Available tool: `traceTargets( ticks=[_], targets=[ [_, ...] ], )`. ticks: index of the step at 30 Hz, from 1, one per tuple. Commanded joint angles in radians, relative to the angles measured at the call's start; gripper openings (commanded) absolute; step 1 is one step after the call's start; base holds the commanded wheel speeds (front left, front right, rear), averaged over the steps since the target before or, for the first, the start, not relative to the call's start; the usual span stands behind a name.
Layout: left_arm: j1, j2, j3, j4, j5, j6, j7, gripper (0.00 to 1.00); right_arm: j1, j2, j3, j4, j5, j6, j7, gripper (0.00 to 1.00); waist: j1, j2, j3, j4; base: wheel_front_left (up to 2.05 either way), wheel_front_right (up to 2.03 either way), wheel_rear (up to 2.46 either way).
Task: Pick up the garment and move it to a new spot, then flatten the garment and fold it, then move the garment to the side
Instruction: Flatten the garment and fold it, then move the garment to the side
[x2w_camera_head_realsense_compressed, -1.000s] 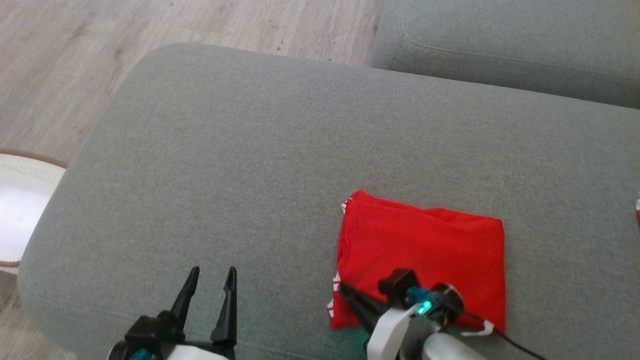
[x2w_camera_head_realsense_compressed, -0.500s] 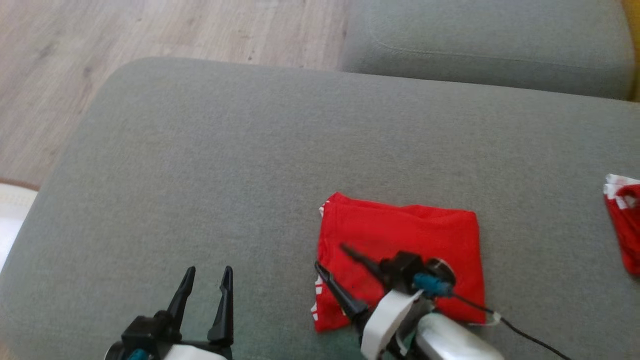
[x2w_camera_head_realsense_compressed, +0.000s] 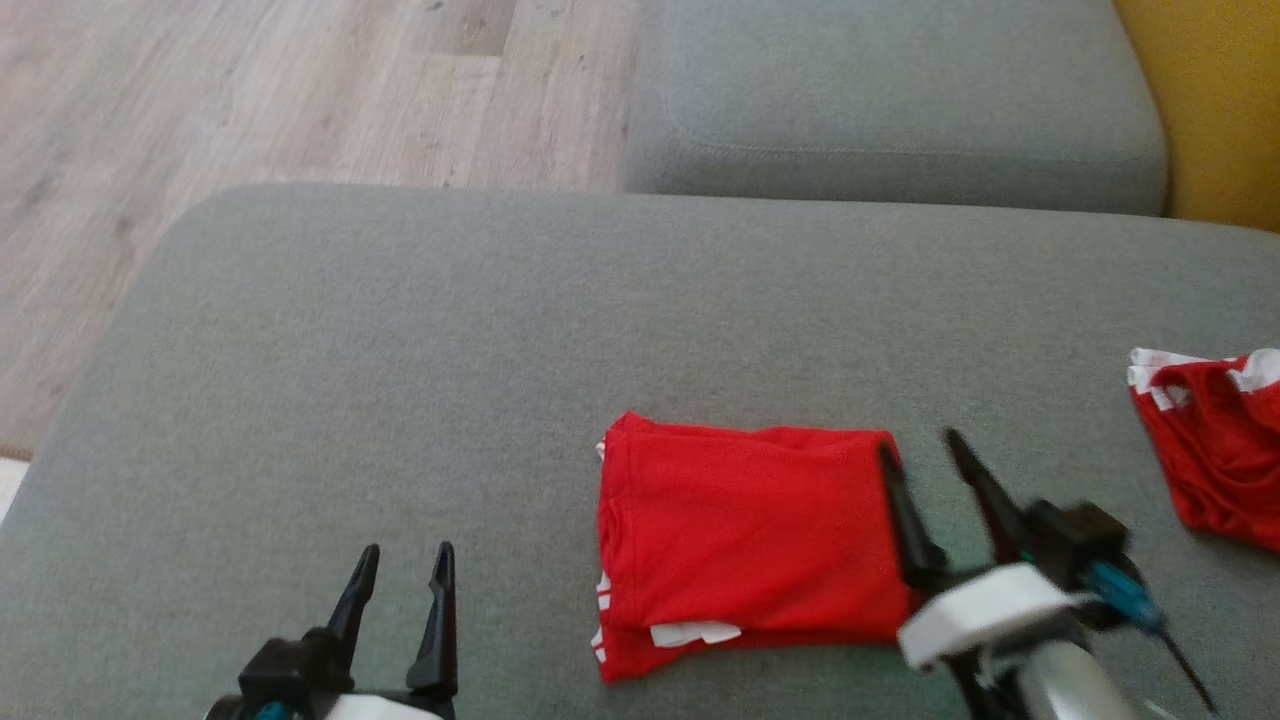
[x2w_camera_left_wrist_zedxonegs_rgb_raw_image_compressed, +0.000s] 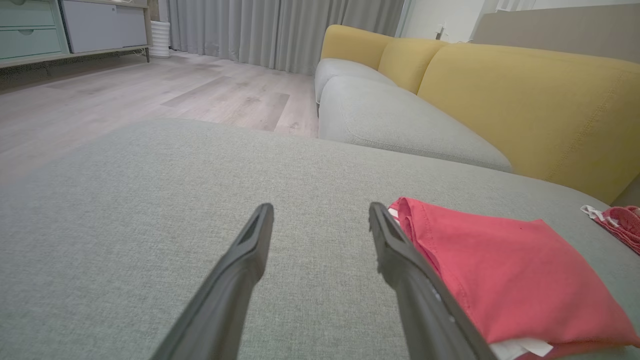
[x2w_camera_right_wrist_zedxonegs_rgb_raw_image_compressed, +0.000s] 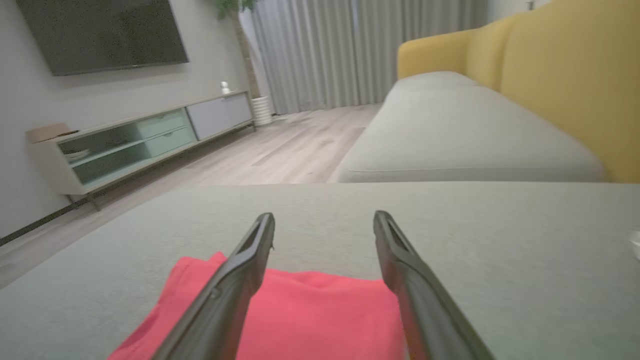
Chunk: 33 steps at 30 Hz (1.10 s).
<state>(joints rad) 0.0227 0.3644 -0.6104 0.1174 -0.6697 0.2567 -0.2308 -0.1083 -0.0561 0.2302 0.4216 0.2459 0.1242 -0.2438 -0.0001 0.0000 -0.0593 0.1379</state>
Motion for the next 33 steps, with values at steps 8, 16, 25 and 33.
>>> traceTargets(
  ticks=[8, 16, 25, 33],
  targets=[
    [-0.007, 0.013, 0.076, -0.001, -0.002, 0.012, -0.024, 1.00, 0.130, 0.006, -0.138, -0.167, -0.058, 0.007, 0.024, 1.00, 0.0001, 0.0000, -0.019, -0.017, 0.00, 0.00, 0.00],
    [0.016, 0.017, 0.093, 0.020, -0.003, 0.010, -0.027, 1.00, 0.186, 0.006, -0.164, -0.222, -0.050, 0.007, 0.049, 1.00, 0.0001, 0.0000, -0.021, -0.022, 0.00, 0.00, 0.00],
    [0.019, 0.017, 0.097, 0.021, 0.008, 0.009, -0.029, 1.00, 0.206, 0.006, -0.157, -0.225, -0.041, 0.007, 0.057, 1.00, 0.0001, 0.0000, -0.021, -0.021, 0.00, 0.00, 0.00],
    [0.019, 0.020, 0.092, 0.018, 0.013, 0.009, -0.029, 1.00, 0.207, 0.006, -0.152, -0.217, -0.041, 0.007, 0.072, 1.00, 0.0001, 0.0000, -0.017, -0.021, 0.00, 0.00, 0.00]
  ],
)
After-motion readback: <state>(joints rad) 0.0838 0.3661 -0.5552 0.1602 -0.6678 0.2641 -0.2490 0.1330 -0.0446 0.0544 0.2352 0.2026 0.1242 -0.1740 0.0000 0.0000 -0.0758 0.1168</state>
